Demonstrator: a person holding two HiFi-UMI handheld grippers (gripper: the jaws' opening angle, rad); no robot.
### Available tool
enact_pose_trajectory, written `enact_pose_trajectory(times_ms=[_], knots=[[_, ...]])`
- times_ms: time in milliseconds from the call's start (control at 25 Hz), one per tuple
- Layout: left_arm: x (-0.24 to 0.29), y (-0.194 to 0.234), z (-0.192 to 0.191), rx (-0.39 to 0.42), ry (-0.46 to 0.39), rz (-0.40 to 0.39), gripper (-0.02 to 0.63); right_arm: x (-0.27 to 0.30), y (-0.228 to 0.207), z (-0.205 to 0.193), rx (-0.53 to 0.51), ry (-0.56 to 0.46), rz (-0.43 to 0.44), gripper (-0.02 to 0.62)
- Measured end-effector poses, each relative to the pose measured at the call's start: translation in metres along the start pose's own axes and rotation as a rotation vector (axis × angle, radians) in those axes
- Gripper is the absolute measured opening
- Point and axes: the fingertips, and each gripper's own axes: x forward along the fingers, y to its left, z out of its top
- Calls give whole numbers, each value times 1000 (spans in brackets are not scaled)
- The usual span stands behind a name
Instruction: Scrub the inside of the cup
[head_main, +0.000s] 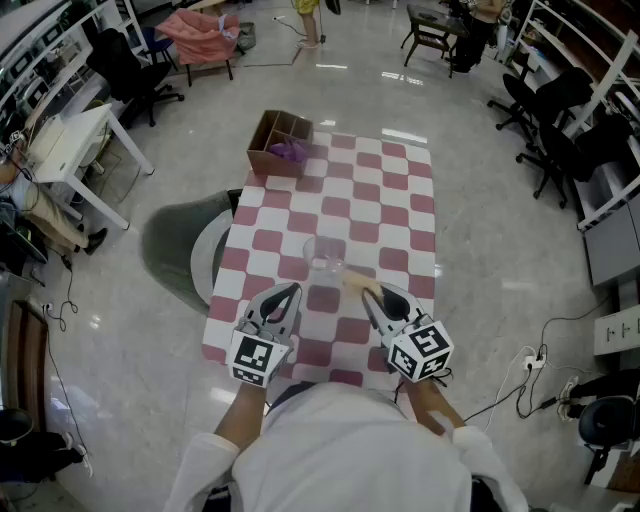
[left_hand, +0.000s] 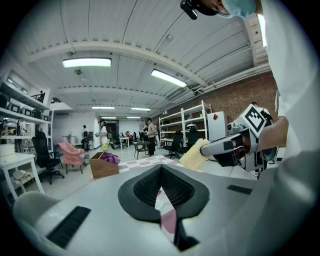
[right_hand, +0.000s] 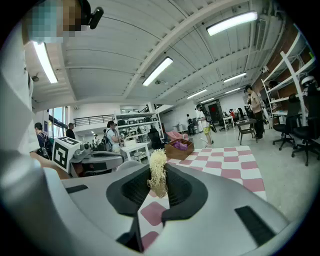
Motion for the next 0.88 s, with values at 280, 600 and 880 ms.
enact_pose_trajectory(times_ms=[280,600,880], knots=[[-3,1,2,5,-8,1,32,0,1,2,-10,-4,-14,84],[-2,-1,0,2,-9,-5,32,-3,4,0,-13,-5,-17,84],[-3,-4,-1,9,-9,-10,32,-4,4,-1,-13,-4,-23,84]])
